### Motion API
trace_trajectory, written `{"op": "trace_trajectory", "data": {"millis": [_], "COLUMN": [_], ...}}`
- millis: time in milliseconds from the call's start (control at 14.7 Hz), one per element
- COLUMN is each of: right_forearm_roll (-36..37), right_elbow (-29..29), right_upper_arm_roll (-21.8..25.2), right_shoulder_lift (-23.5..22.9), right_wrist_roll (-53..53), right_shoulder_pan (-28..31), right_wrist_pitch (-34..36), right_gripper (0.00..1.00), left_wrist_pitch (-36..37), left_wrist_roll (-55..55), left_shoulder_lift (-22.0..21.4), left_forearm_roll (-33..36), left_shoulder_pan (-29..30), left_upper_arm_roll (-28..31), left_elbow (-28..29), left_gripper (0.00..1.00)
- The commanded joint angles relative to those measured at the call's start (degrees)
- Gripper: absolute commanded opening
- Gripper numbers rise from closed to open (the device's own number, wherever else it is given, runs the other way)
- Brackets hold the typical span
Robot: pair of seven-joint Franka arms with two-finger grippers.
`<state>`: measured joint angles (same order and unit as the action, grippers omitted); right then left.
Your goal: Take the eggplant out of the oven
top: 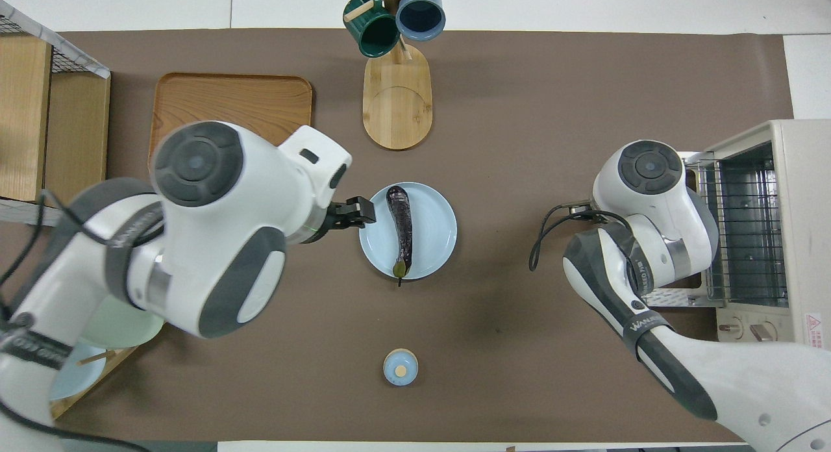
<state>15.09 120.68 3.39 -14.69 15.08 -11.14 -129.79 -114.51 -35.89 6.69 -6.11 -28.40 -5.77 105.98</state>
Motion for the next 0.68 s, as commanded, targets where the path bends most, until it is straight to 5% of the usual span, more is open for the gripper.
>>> {"op": "trace_trajectory", "data": {"millis": [0,273,614], "right_forearm_roll": [1.3,1.4,1.1], "right_elbow": [1.8,-2.0,-11.3], "right_upper_arm_roll": [-0.8,-0.8,-0.9], "right_shoulder_lift": [1.4,4.0,8.2], "right_wrist_roll": [-6.5,-15.8,-27.5], "right_shoulder_pan": [5.7,9.7,13.0], "right_wrist_pitch": [0.0,4.6,19.2], "right_gripper": [0.01,0.01,0.07], "left_wrist_pitch": [-6.4,-15.4,-19.8], "left_wrist_roll": [-2.3,-3.8,-3.8], "left_shoulder_lift": [6.0,13.9,15.9], "left_forearm_roll": [-1.0,-0.9,-0.4], "left_shoulder_pan": [-3.7,-8.2,-9.4], "left_upper_arm_roll": [1.2,1.4,1.5], "left_elbow": [-0.4,-0.4,1.6], "left_gripper": [1.0,1.0,1.0]}}
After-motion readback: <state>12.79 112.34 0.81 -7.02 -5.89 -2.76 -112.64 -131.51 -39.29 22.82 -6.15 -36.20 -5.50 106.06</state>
